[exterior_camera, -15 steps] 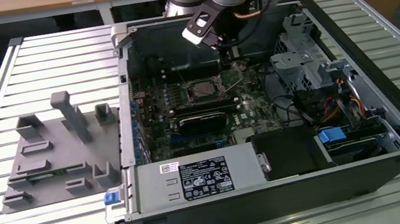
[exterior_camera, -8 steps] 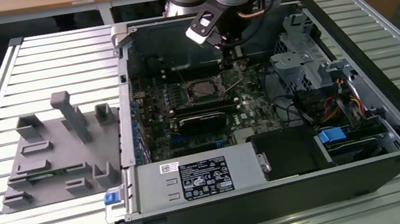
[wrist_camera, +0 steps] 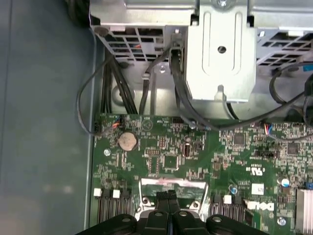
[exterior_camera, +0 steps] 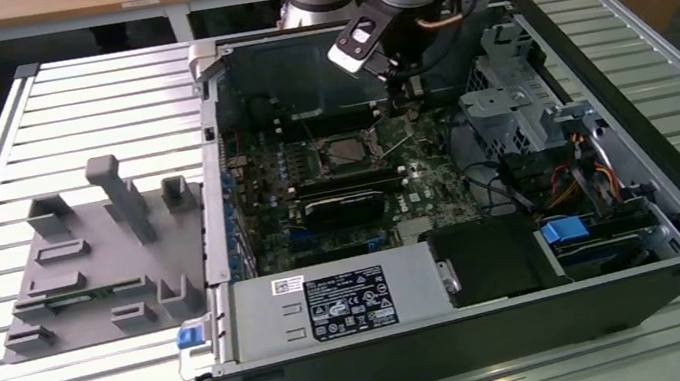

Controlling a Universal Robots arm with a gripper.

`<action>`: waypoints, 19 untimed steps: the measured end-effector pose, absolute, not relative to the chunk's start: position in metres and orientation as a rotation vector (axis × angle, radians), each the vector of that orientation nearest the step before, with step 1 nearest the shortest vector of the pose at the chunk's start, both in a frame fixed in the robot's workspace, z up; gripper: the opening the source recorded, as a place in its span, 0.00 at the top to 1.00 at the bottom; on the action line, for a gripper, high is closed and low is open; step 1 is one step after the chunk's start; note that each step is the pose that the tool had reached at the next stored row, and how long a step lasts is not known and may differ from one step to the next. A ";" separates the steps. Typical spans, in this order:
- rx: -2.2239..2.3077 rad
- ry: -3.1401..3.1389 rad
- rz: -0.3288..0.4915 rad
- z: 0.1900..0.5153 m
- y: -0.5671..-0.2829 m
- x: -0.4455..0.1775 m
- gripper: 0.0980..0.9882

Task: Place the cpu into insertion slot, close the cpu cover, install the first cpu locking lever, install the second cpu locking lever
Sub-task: 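Close the cpu cover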

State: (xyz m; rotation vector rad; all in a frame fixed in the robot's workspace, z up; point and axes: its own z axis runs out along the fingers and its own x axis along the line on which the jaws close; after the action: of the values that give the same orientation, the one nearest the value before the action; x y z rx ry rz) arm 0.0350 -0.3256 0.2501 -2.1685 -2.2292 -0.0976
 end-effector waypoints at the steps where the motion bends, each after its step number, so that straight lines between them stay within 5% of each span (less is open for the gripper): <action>1: -2.168 -2.229 -0.098 0.250 -0.326 0.036 0.99; 19: -2.168 -2.230 -0.094 0.249 -0.326 0.056 0.99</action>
State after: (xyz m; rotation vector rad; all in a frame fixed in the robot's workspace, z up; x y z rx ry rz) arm 0.0562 -0.3256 0.2491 -2.1681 -2.2302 -0.0941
